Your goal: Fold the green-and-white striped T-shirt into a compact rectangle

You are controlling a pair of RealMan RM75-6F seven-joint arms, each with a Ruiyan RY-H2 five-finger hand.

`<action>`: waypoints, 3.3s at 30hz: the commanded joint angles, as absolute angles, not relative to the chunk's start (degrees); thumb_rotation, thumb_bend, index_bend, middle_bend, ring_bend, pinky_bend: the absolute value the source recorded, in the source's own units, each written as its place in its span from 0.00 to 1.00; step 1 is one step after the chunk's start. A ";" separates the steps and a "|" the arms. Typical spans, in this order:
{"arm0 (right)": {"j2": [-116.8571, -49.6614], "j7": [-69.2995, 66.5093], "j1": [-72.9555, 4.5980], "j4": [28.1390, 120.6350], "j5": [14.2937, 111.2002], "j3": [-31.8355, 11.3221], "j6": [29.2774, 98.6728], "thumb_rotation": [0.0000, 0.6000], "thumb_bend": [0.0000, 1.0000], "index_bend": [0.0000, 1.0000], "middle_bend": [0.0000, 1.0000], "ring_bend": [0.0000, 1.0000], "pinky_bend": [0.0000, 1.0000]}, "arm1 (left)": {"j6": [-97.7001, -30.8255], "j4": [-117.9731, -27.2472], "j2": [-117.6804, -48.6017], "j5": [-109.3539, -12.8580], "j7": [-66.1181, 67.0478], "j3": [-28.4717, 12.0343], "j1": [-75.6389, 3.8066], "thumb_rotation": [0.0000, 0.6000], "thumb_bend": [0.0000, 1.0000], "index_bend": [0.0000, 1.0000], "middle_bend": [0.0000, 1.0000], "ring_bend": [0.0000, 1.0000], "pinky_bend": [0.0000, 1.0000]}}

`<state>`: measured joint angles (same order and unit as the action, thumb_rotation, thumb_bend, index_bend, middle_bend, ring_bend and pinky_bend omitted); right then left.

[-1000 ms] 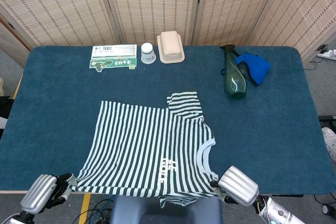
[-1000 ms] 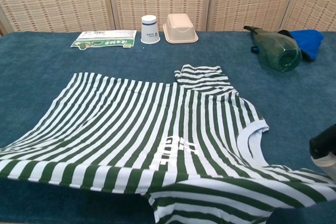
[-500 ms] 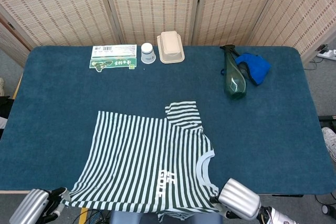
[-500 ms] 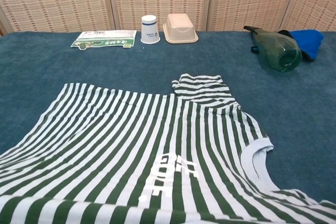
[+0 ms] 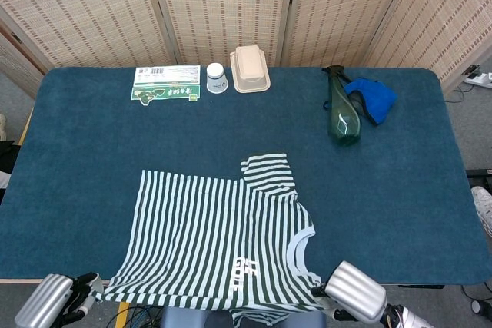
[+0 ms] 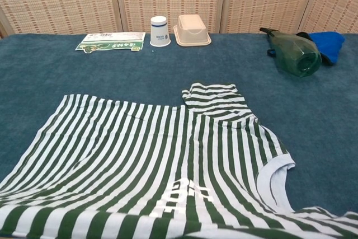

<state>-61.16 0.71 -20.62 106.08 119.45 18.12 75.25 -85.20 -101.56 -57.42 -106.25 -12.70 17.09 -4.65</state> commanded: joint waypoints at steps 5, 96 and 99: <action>-63.16 0.90 -20.28 106.23 113.76 14.83 72.98 1.00 0.57 0.72 0.96 0.97 1.00 | -74.66 -101.98 -58.28 -98.79 -9.98 10.75 -11.81 1.00 0.56 0.57 0.94 0.88 0.95; -85.74 17.20 -30.88 86.06 80.14 -4.81 59.78 1.00 0.58 0.72 0.96 0.97 1.00 | -41.14 -64.89 -86.17 -58.90 19.53 -5.74 -44.06 1.00 0.52 0.20 0.88 0.85 0.94; -86.16 17.85 -30.93 85.44 79.26 -5.06 59.78 1.00 0.58 0.70 0.95 0.97 1.00 | -41.98 -65.38 -86.05 -57.44 21.20 -5.75 -43.89 1.00 0.42 0.03 0.87 0.84 0.94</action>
<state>-86.00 17.64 -30.90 85.64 79.50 -4.97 59.79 -41.58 -65.16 -86.07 -57.98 20.64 -5.73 -43.98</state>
